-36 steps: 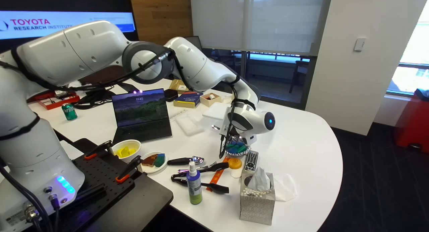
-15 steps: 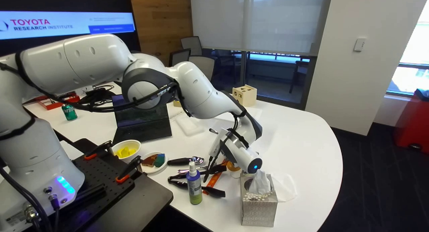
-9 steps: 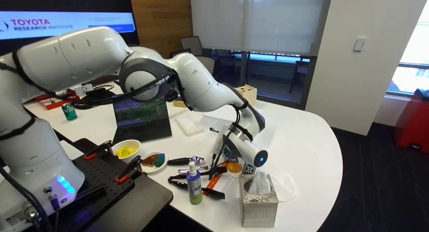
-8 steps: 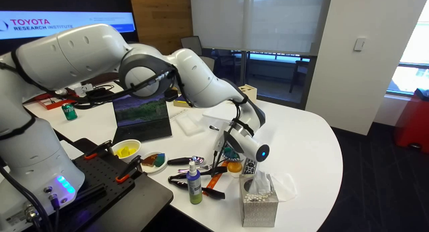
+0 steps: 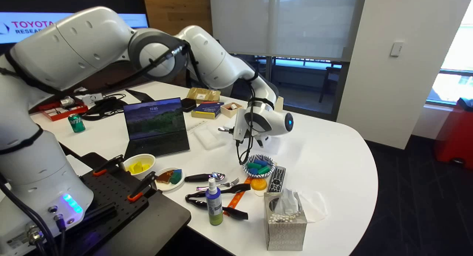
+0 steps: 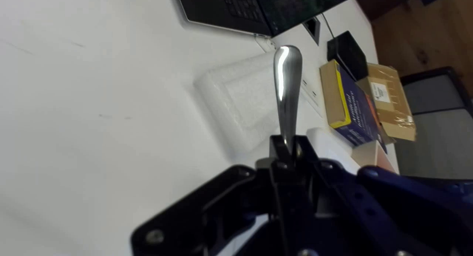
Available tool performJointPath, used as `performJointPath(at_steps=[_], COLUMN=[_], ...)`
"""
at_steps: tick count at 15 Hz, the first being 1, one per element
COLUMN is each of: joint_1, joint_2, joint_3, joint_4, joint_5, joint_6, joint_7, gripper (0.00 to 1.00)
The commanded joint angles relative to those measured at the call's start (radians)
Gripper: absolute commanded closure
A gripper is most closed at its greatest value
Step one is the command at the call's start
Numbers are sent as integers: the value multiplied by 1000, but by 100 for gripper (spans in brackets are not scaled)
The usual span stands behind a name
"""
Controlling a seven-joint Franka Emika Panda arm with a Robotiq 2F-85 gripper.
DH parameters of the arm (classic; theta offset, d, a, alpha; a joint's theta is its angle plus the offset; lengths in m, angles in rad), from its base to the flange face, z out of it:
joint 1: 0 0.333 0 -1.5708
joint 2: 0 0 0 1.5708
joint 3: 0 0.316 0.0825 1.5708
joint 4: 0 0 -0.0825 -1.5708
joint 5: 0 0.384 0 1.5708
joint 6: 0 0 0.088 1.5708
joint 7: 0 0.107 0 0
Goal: Use the spoon to stir the bowl
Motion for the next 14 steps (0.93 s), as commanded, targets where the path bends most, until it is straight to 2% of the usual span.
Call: performJointPath(at_steps=[1, 4, 8, 14], joint_1=[130, 218, 300, 324], joint_2=[-61, -45, -26, 9], joint_3=[-84, -138, -186, -182], joint_4=[-65, -59, -57, -31], joint_5=[-62, -114, -253, -457], joint_6=[42, 122, 172, 154], joint_7=[101, 180, 331, 497], gripper=[98, 98, 98, 98])
